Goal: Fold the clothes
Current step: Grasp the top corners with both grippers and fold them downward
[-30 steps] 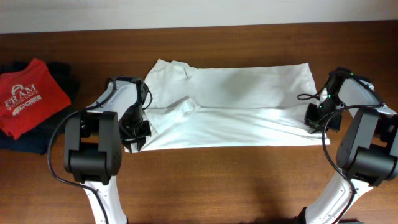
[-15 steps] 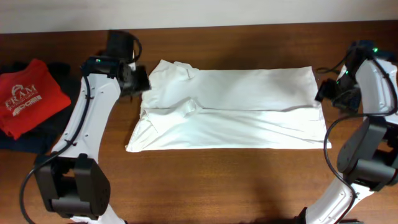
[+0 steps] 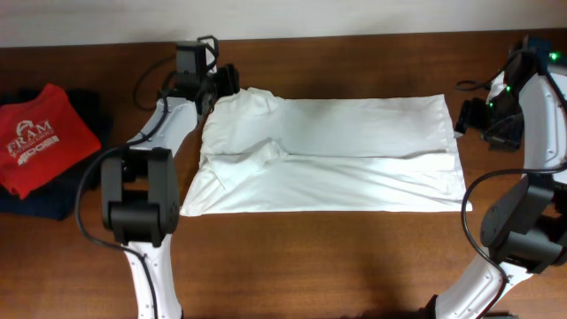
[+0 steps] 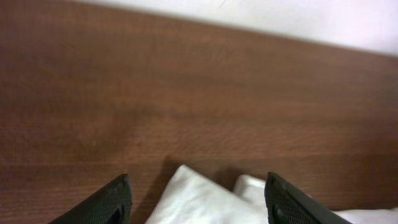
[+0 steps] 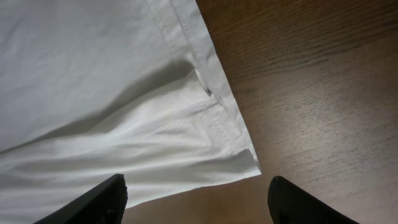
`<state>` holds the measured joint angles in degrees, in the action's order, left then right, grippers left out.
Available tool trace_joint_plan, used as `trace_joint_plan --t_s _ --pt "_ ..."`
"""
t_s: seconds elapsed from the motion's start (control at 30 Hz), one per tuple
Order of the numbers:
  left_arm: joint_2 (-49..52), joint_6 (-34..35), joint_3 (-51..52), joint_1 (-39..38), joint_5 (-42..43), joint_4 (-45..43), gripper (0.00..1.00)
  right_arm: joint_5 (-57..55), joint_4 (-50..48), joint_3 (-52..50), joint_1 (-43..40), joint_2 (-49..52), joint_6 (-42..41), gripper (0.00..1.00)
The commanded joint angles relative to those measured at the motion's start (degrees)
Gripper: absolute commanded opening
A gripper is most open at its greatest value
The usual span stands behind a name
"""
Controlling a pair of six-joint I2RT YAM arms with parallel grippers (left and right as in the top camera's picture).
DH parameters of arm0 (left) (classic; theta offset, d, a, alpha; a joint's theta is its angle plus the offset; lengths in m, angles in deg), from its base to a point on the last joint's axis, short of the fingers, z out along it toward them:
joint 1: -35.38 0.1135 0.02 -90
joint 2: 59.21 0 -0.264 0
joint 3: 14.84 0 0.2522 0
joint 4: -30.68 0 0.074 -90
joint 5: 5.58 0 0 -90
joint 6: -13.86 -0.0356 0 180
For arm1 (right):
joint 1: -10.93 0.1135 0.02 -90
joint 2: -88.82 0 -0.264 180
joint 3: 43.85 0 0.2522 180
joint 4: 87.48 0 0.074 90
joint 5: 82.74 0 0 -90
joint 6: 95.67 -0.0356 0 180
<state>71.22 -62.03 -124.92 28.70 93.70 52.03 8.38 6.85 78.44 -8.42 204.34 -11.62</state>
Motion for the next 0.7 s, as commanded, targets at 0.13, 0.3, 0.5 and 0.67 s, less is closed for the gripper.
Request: trace_joint_plan --t_s 0.13,0.3,0.5,0.67 --pt "6.9 -0.9 -0.7 1.5 6.1 -1.6 0.63 -0.1 0.0 1.0 -0.1 -1.3 0.1 0.76" --pt "9.1 0.4 -0.7 1.5 10.6 -1.6 0.48 -0.1 0.1 1.0 -0.1 -1.3 0.1 0.76" --pt "9.1 0.4 -0.9 1.5 10.6 -2.4 0.02 -0.1 -0.2 1.0 -0.1 -1.3 0.2 0.76" --pt "8.5 0.4 -6.1 2.7 10.9 5.0 0.00 -0.1 -2.6 1.0 -0.1 -1.3 0.2 0.80"
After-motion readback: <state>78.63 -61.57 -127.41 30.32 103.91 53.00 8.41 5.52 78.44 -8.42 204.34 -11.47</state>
